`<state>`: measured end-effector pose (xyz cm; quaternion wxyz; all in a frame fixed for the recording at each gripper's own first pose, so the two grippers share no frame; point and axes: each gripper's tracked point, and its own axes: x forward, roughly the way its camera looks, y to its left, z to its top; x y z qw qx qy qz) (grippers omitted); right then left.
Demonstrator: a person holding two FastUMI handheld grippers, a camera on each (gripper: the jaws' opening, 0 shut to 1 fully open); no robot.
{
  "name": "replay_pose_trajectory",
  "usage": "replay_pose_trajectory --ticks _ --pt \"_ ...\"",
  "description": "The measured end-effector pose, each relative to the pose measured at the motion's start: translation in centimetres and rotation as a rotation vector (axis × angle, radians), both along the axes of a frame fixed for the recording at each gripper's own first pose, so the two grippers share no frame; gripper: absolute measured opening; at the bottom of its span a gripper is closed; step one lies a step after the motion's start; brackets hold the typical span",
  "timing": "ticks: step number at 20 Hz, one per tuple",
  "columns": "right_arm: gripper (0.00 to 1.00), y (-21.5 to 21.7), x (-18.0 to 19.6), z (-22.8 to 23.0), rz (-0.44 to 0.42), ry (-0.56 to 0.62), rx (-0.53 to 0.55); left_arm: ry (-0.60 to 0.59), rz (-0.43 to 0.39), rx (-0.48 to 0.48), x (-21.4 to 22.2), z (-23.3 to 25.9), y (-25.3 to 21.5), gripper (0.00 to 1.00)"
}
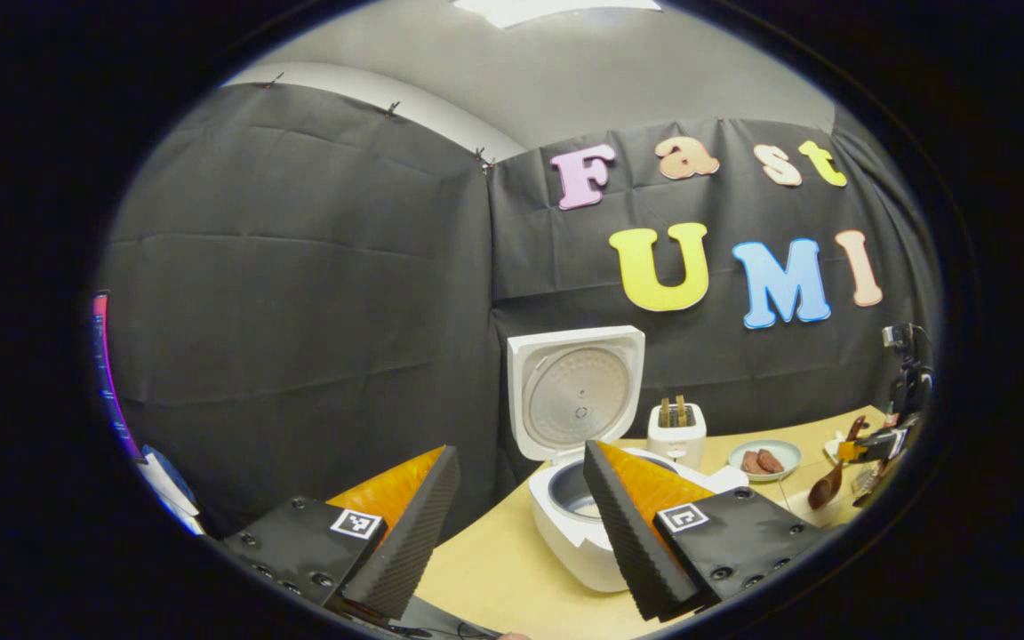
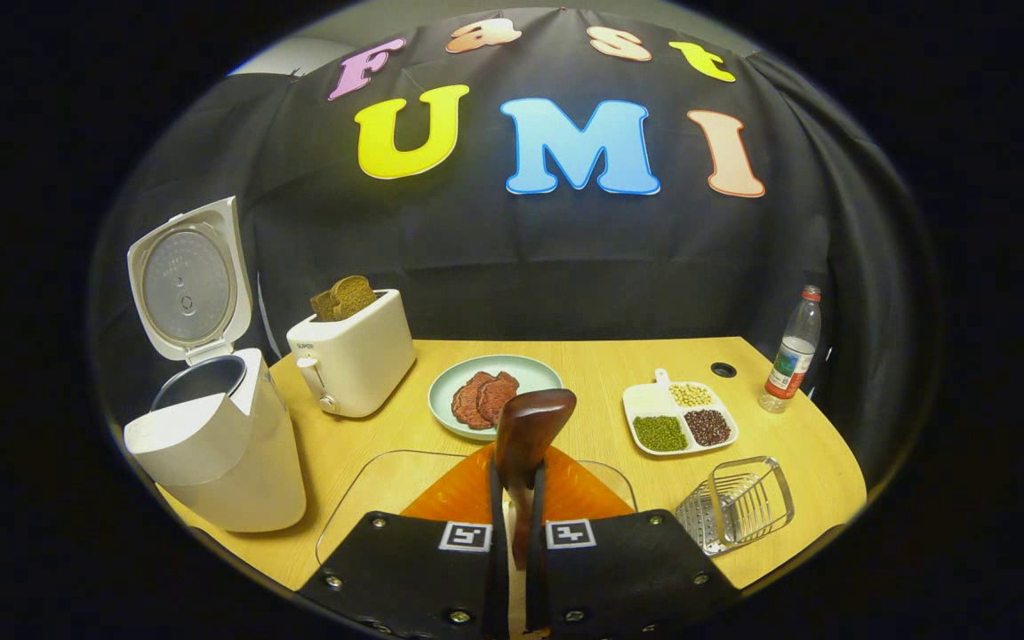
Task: Close the left gripper, press the button to open the rice cooker; take a wooden spoon from the chopstick holder with the right hand, scoop a spoonful of rice and pour it into the rice cooker, then put the wooden spoon back into the chopstick holder.
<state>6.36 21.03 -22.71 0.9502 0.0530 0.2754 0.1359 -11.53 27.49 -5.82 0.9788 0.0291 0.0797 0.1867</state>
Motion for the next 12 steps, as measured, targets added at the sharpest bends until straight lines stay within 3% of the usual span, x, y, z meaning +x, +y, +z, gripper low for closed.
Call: replay_pose_trajectory --ticks 8,12 --pt "0.08 3.3 -1.7 -0.5 -0.029 0.137 0.217 0.003 -0.022 -0.004 0.7 -0.5 0.2 1.0" --pt "0.08 2.4 -1.7 -1.2 -0.128 0.245 0.425 0.002 -0.037 -0.003 1.1 -0.4 0.0 1.0"
